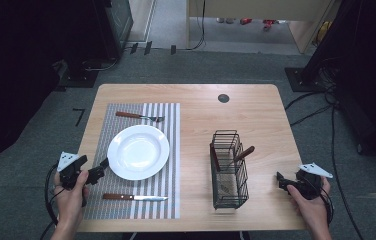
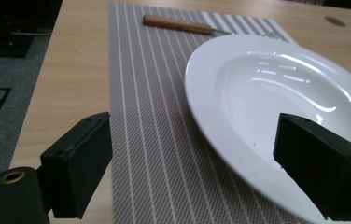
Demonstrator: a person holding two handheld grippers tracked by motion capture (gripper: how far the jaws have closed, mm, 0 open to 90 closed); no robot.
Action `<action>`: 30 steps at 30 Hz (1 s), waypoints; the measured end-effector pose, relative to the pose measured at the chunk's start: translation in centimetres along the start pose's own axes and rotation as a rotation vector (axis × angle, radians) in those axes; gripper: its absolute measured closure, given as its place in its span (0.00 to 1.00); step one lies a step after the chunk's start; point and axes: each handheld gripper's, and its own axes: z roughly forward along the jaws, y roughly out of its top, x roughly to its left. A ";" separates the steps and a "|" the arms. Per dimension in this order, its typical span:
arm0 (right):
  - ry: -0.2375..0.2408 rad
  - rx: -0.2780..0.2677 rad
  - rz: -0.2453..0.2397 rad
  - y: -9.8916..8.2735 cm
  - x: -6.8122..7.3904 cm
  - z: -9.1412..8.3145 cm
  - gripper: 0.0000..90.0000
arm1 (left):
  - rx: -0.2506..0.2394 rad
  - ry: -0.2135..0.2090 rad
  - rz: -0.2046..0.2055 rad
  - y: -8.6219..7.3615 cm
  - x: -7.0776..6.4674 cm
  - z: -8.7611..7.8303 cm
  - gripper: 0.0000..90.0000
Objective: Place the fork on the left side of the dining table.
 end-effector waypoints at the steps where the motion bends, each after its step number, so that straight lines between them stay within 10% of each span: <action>1: 0.000 0.000 0.000 0.0 0.0 0.0 0.12 | 0.006 0.011 0.005 -0.2 0.2 -0.1 0.13; 18: 0.000 0.001 0.002 0.0 0.0 0.0 0.12 | 0.158 0.150 0.079 -3.6 2.5 -0.6 0.14; 30: 0.001 -0.001 -0.001 0.0 0.0 0.0 0.12 | 0.184 0.174 0.093 -3.7 2.8 -0.7 0.13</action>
